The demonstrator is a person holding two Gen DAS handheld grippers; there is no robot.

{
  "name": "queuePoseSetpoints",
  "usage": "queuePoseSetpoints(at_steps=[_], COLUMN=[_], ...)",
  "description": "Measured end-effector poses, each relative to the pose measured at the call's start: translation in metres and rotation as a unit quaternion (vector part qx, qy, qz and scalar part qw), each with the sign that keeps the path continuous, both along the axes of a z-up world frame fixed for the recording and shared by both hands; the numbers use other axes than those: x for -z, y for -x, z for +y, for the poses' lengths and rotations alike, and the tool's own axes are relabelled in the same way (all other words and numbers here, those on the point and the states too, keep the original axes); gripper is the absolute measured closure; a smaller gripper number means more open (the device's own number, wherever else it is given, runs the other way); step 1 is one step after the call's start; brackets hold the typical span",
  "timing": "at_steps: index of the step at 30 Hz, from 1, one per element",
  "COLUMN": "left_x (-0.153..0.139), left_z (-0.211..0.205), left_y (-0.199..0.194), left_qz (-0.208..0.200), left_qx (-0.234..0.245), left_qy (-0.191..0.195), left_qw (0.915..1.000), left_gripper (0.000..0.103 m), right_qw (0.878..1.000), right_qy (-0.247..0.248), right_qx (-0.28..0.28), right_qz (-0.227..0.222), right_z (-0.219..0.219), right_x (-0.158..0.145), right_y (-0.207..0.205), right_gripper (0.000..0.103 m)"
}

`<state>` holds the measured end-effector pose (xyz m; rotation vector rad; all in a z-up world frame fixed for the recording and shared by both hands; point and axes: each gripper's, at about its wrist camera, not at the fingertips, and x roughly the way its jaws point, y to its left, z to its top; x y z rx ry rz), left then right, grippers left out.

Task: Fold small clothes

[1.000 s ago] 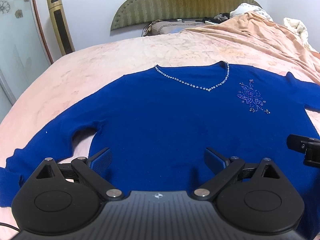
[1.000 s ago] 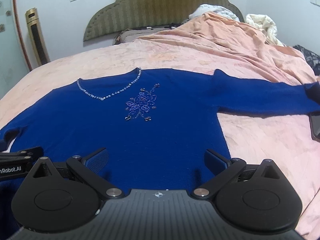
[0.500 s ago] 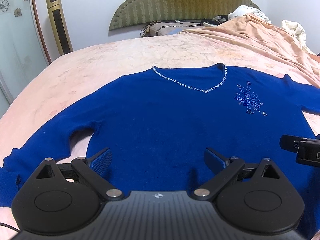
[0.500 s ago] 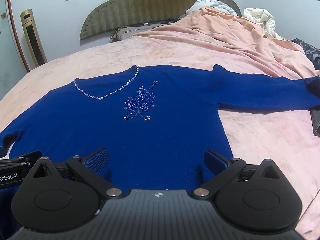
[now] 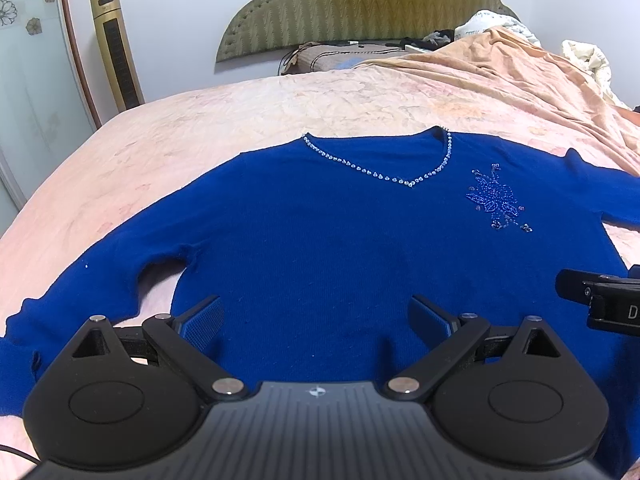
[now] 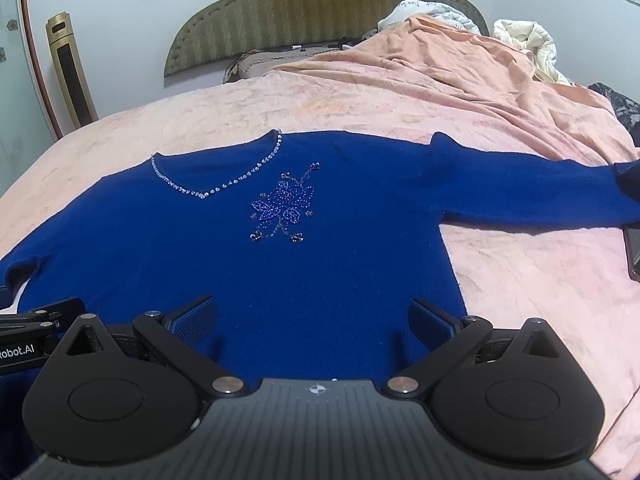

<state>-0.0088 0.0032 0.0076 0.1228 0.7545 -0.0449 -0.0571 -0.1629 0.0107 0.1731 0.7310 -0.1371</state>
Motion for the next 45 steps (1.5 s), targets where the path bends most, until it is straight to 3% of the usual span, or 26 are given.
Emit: queuePoseSetpoints(at_steps=[26,32,36,39,43,45], left_x=[0.002,0.000,-0.001,0.001,0.006,0.009], left_z=[-0.008,-0.016,-0.024,-0.029,-0.036,-0.038], left_y=[-0.003,-0.007,-0.011,-0.016,-0.023,-0.027], left_qz=[0.008,0.006,0.003,0.007,0.017,0.019], left_qx=[0.006,0.016,0.027,0.032,0.042,0.045], left_qy=[0.000,-0.006,-0.011,-0.011,-0.017,-0.023], left_qw=[1.0000,0.9998,0.9996,0.9994,0.9988,0.9985], left_gripper=[0.004,0.004,0.004,0.004,0.004,0.004], right_qw=[1.000,0.999,0.997,0.992,0.963,0.956], right_qy=[-0.018,-0.028,-0.038,-0.076,-0.190,-0.164], right_qx=[-0.005,-0.007,0.012,0.069,0.166,0.213], right_qz=[-0.011,-0.037,-0.065,-0.078,-0.092,-0.116], right_z=[-0.009,-0.022,-0.052,-0.099,-0.184,-0.221], right_x=[0.000,-0.004,-0.007,-0.004,0.008,0.001], right_y=[0.001,0.004,0.007,0.011,0.021,0.026], right_gripper=[0.000,0.000,0.000,0.000,0.000,0.000])
